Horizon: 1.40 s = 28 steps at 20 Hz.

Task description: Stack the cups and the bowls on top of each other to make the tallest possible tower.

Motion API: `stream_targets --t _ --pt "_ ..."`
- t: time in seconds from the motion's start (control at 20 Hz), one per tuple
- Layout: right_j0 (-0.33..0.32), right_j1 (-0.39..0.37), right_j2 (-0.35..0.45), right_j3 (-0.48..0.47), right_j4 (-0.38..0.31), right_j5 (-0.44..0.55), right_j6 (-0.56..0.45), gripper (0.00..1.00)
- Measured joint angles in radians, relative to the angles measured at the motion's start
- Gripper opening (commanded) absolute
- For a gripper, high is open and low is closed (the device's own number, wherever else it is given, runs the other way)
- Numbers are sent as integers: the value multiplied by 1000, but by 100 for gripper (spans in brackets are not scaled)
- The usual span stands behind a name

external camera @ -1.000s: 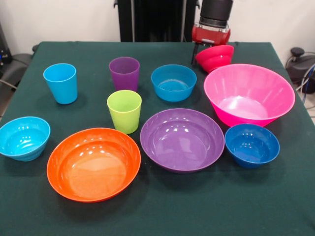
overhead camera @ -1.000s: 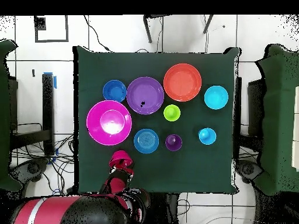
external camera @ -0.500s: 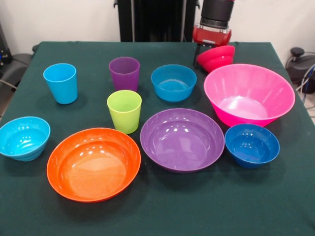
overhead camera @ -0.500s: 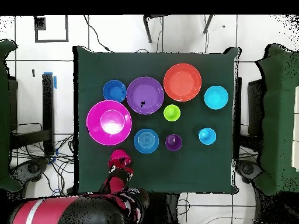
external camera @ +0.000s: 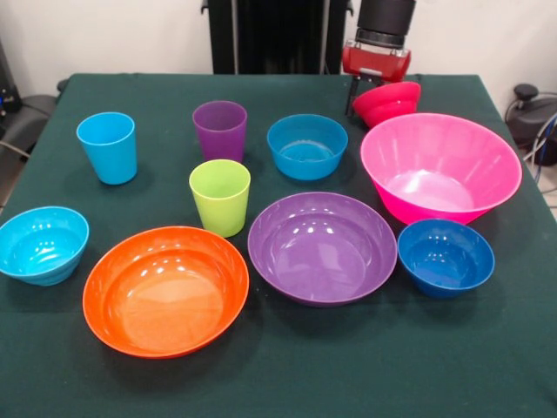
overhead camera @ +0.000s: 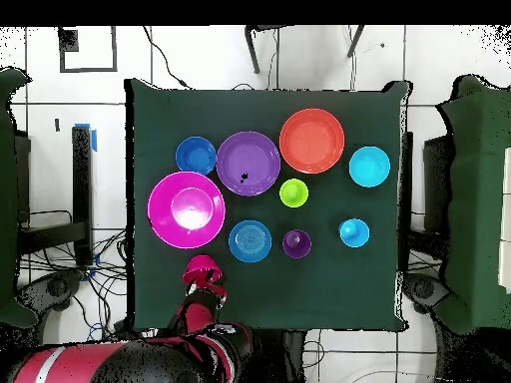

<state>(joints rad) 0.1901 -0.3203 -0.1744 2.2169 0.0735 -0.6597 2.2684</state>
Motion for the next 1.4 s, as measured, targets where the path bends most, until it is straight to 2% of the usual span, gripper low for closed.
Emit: stream_targets --t 0.4,1.4 --pt "16 -1 0 0 31 0 0 0" --pt "18 -49 0 1 32 0 0 0"
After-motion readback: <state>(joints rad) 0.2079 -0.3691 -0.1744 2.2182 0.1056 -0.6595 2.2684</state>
